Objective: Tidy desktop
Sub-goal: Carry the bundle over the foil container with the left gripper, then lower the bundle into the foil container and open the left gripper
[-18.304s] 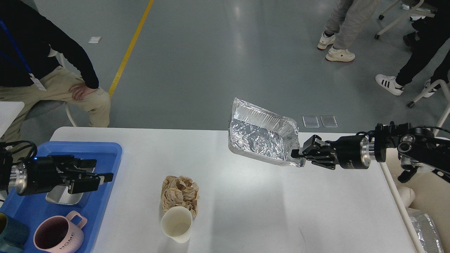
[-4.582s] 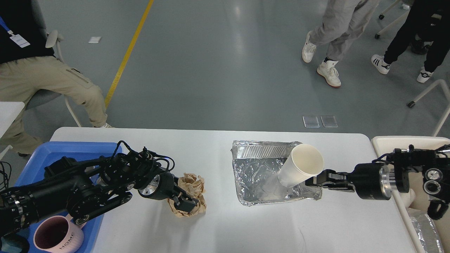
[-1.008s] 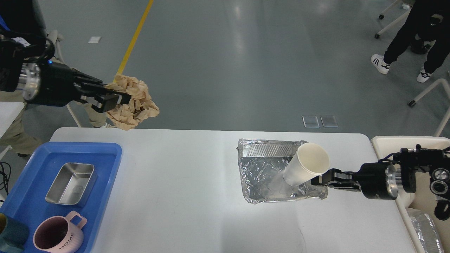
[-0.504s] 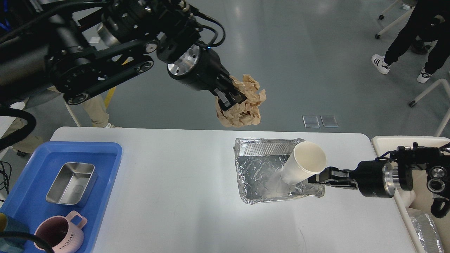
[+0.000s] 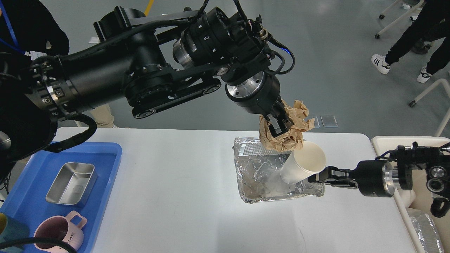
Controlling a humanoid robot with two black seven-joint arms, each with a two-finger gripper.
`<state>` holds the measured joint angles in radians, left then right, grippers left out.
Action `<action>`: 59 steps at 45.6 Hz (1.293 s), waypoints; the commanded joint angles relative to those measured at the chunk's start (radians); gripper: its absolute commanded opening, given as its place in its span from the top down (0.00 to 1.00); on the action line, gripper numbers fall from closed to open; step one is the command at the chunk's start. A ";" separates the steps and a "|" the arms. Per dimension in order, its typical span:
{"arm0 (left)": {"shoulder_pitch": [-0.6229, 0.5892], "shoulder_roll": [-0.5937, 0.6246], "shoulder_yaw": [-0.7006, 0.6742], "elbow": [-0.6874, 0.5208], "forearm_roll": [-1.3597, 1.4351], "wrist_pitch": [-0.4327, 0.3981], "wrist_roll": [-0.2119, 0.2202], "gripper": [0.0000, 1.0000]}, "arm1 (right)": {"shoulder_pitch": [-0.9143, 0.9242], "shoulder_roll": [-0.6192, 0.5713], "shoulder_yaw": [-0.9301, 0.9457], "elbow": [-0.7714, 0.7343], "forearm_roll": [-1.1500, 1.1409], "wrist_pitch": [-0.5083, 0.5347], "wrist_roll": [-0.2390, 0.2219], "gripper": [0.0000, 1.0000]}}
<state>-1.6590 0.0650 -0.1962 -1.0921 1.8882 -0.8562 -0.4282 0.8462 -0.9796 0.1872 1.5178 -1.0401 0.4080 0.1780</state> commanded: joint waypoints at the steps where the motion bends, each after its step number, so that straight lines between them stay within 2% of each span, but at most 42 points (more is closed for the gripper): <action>1: 0.002 0.013 0.031 -0.002 -0.001 0.005 0.000 0.83 | 0.001 -0.004 0.000 -0.001 0.000 0.000 0.001 1.00; 5: 0.010 0.019 0.029 -0.002 -0.005 0.005 0.000 0.81 | 0.001 -0.007 0.006 -0.001 0.000 0.000 0.001 1.00; 11: 0.015 0.018 0.018 -0.002 -0.012 0.006 0.005 0.71 | 0.001 -0.007 0.011 -0.001 0.000 0.000 0.001 1.00; 24: 0.025 0.021 0.014 0.000 -0.037 0.008 0.022 0.37 | -0.001 -0.010 0.038 -0.002 0.002 0.002 0.001 1.00; 30: 0.028 0.021 0.012 0.000 -0.038 0.017 0.020 0.26 | -0.001 -0.011 0.049 -0.005 0.002 0.002 0.001 1.00; 34: 0.028 0.021 0.012 0.000 -0.046 0.031 0.020 0.14 | -0.001 -0.019 0.054 -0.007 0.003 0.002 0.003 1.00; 59: 0.011 0.021 -0.031 0.000 -0.072 0.032 0.020 0.08 | -0.013 -0.025 0.061 -0.019 0.011 0.003 0.003 1.00</action>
<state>-1.6442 0.0862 -0.2056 -1.0921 1.8159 -0.8237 -0.4081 0.8388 -1.0042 0.2500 1.5054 -1.0292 0.4111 0.1811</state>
